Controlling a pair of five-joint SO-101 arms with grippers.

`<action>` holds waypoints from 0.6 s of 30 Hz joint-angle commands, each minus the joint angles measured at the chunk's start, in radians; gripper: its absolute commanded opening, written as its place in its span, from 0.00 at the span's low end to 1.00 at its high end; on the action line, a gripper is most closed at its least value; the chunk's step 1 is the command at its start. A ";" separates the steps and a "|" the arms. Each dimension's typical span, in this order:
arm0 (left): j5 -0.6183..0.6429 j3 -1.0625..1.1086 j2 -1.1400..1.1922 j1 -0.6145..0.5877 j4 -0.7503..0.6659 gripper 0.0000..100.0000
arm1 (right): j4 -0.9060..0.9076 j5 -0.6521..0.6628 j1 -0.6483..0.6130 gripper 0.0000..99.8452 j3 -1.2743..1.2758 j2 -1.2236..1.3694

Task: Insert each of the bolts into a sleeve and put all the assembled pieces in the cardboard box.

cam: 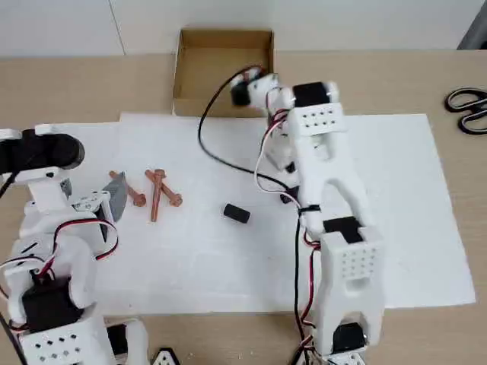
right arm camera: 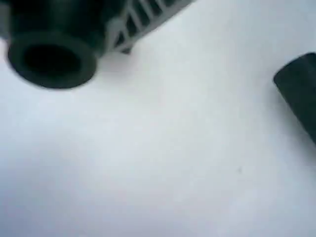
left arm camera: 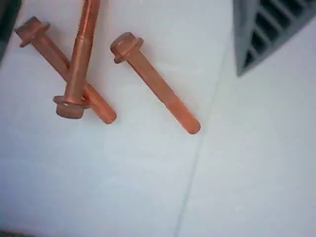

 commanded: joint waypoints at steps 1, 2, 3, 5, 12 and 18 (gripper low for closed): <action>-0.005 -0.061 0.040 0.002 0.006 0.29 | 0.015 -0.101 0.045 0.00 -0.048 -0.125; -0.005 -0.085 0.077 0.002 0.017 0.29 | 0.016 -0.124 0.053 0.00 -0.048 -0.140; -0.005 -0.117 0.123 0.002 0.028 0.29 | 0.019 -0.141 0.061 0.00 -0.048 -0.151; -0.005 -0.200 0.242 0.002 0.057 0.29 | 0.021 -0.161 0.068 0.00 -0.044 -0.173; -0.006 -0.501 0.638 0.046 0.130 0.29 | 0.019 -0.163 0.067 0.00 0.083 -0.242; -0.011 -0.552 0.715 0.101 0.098 0.29 | 0.018 -0.164 0.068 0.00 0.155 -0.251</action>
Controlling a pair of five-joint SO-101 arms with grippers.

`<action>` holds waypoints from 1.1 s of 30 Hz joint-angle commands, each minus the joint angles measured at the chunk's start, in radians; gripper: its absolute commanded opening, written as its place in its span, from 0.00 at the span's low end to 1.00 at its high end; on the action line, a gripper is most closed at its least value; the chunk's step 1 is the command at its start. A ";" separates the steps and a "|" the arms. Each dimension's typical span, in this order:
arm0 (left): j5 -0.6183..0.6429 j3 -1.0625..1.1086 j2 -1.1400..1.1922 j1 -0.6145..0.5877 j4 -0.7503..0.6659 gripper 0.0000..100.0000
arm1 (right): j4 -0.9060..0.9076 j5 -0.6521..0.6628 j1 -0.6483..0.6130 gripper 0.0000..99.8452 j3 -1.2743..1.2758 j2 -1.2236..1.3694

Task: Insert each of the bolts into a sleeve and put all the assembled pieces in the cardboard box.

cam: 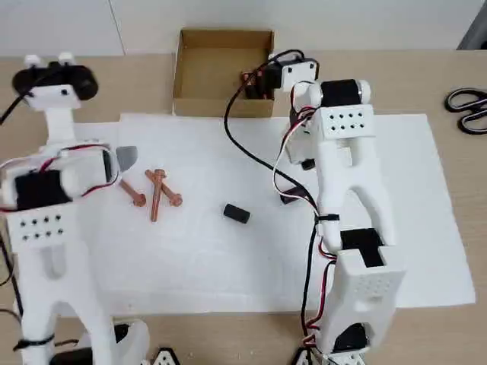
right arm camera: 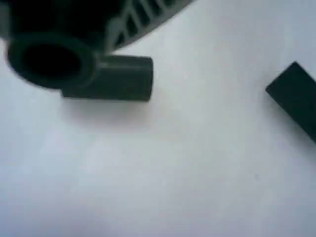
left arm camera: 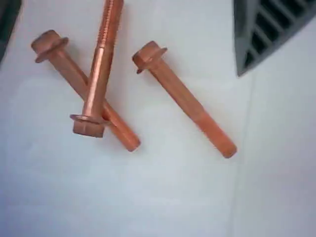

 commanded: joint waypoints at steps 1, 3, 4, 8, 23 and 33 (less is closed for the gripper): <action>-0.032 -0.036 0.009 0.048 -0.035 0.29 | 0.010 -0.009 0.012 0.00 0.011 -0.073; -0.081 -0.001 0.009 0.098 -0.049 0.29 | 0.012 -0.009 0.012 0.00 0.012 -0.073; -0.081 0.018 0.009 0.120 -0.051 0.29 | 0.012 -0.009 0.012 0.00 0.012 -0.073; -0.083 0.064 0.109 0.152 -0.092 0.29 | 0.012 -0.009 0.012 0.00 0.012 -0.073; -0.035 -0.081 0.496 0.155 -0.106 0.14 | 0.012 -0.009 0.012 0.00 0.012 -0.071; -0.031 -0.081 0.594 0.160 -0.123 0.12 | 0.012 -0.009 0.012 0.00 0.012 -0.070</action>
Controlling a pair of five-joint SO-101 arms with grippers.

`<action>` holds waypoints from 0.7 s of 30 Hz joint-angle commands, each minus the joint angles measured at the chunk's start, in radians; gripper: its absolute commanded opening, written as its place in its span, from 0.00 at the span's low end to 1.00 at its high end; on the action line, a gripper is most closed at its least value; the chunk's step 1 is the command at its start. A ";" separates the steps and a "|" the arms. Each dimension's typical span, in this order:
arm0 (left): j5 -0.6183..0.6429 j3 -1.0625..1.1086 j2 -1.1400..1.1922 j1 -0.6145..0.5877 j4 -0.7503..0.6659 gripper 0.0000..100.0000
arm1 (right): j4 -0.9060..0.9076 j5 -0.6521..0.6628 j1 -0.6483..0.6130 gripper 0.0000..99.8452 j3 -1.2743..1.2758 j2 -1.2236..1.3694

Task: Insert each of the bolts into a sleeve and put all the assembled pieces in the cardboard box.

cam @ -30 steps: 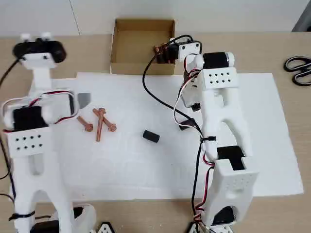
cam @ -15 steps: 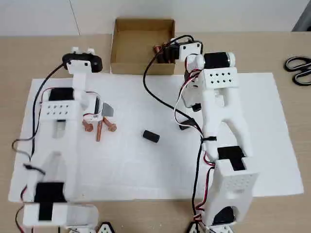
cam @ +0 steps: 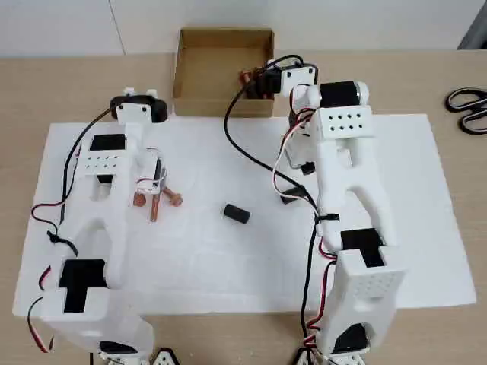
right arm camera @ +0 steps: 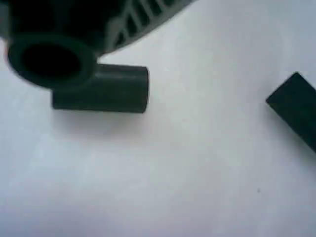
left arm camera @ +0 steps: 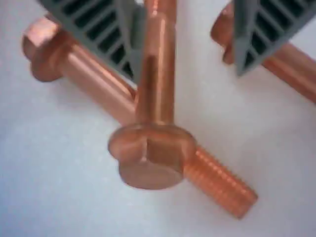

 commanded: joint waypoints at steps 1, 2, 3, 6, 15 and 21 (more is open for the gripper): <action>0.018 -0.045 -0.005 0.009 -0.011 0.12 | 0.012 -0.011 0.010 0.00 -0.005 -0.068; 0.028 -0.045 -0.005 0.009 -0.011 0.12 | 0.012 -0.011 0.010 0.00 -0.005 -0.068; 0.029 -0.045 -0.005 0.009 -0.012 0.12 | 0.012 -0.011 0.008 0.00 -0.005 -0.068; 0.029 -0.045 0.005 0.009 -0.017 0.12 | 0.012 -0.011 0.005 0.00 -0.005 -0.068; 0.031 -0.044 0.005 0.009 -0.052 0.11 | 0.010 -0.011 0.005 0.00 -0.005 -0.067; 0.032 -0.042 0.006 0.009 -0.061 0.11 | 0.010 -0.011 0.005 0.00 -0.005 -0.067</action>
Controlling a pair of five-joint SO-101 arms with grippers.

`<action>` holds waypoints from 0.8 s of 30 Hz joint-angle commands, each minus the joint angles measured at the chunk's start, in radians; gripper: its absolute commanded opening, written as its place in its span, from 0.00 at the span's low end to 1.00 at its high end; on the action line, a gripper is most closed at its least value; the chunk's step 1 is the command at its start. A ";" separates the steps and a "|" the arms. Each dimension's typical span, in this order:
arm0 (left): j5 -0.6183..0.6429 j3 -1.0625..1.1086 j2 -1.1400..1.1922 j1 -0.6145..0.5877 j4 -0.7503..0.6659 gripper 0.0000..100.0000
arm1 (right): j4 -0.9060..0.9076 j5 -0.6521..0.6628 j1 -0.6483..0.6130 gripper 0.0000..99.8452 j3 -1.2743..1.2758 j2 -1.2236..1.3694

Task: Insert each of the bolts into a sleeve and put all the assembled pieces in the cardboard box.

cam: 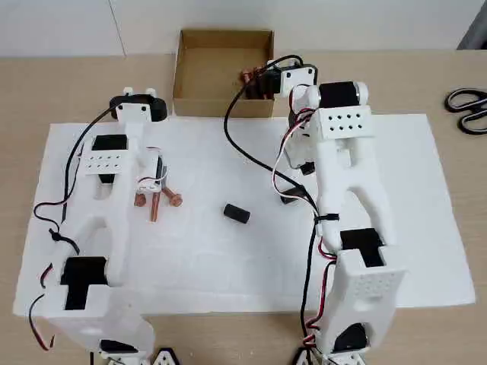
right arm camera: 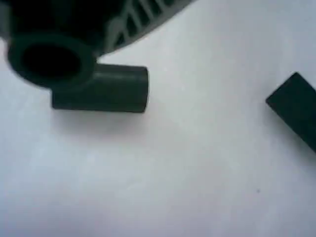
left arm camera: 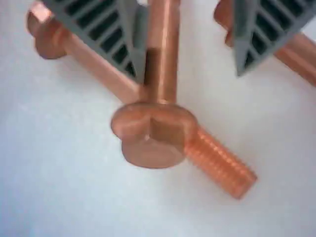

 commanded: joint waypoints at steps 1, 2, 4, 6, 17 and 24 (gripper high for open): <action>0.006 -0.041 -0.006 0.006 -0.023 0.11 | 0.010 -0.011 0.005 0.00 -0.005 -0.067; 0.011 -0.041 -0.006 0.006 -0.023 0.11 | 0.010 -0.011 0.005 0.00 -0.005 -0.067; 0.031 -0.041 -0.006 0.006 -0.023 0.11 | 0.010 -0.012 0.005 0.00 -0.005 -0.067; 0.034 -0.041 -0.006 0.008 -0.023 0.11 | 0.008 -0.018 0.005 0.00 -0.005 -0.067; 0.063 -0.051 0.100 0.040 -0.025 0.11 | 0.007 -0.037 0.005 0.00 -0.005 -0.067; 0.074 -0.073 0.100 0.055 -0.020 0.05 | 0.007 -0.037 0.005 0.00 -0.005 -0.067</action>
